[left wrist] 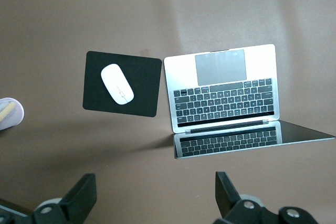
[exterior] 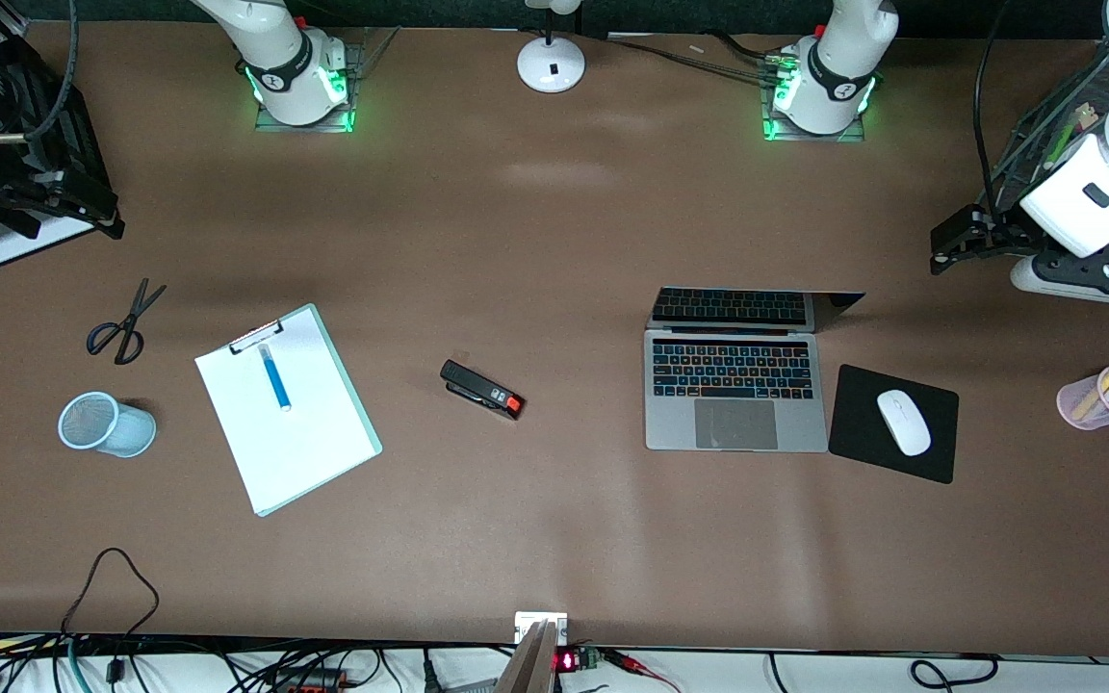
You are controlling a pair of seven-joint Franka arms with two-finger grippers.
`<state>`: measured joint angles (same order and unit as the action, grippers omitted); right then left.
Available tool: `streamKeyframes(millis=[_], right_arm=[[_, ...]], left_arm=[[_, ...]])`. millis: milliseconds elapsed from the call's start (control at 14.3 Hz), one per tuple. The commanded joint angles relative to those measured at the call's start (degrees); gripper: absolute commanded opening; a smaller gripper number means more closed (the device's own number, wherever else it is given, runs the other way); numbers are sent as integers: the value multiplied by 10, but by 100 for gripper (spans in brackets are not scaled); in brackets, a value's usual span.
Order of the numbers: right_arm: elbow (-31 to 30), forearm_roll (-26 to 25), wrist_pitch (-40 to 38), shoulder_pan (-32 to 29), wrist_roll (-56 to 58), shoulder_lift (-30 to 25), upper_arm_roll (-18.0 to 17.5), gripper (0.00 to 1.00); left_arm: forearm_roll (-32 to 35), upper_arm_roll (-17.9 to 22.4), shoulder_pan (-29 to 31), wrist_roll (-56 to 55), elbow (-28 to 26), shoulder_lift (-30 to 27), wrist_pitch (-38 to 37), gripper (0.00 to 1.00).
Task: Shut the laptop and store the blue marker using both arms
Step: 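Start moving the right gripper toward the blue marker on the clipboard, then grasp the blue marker with the right gripper while the left gripper reaches the laptop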
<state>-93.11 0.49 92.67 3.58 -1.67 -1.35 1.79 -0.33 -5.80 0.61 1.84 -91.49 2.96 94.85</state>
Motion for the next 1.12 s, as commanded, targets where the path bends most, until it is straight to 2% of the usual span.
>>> streamKeyframes(millis=[0,349,767,1047], right_arm=[[4,-6,2,-5,13,-1,-4,100],[4,2,18,-6,26,27,-5,100],[-6,6,92,-7,91,111,-3,100],[-8,6,144,-7,184,185,-4,100]], left_arm=[[7,1,-3,12,25,14,-18,100],[8,1,-3,11,25,14,-21,100],[-9,2,-2,11,32,23,-31,100],[-4,2,4,17,46,50,-31,100]])
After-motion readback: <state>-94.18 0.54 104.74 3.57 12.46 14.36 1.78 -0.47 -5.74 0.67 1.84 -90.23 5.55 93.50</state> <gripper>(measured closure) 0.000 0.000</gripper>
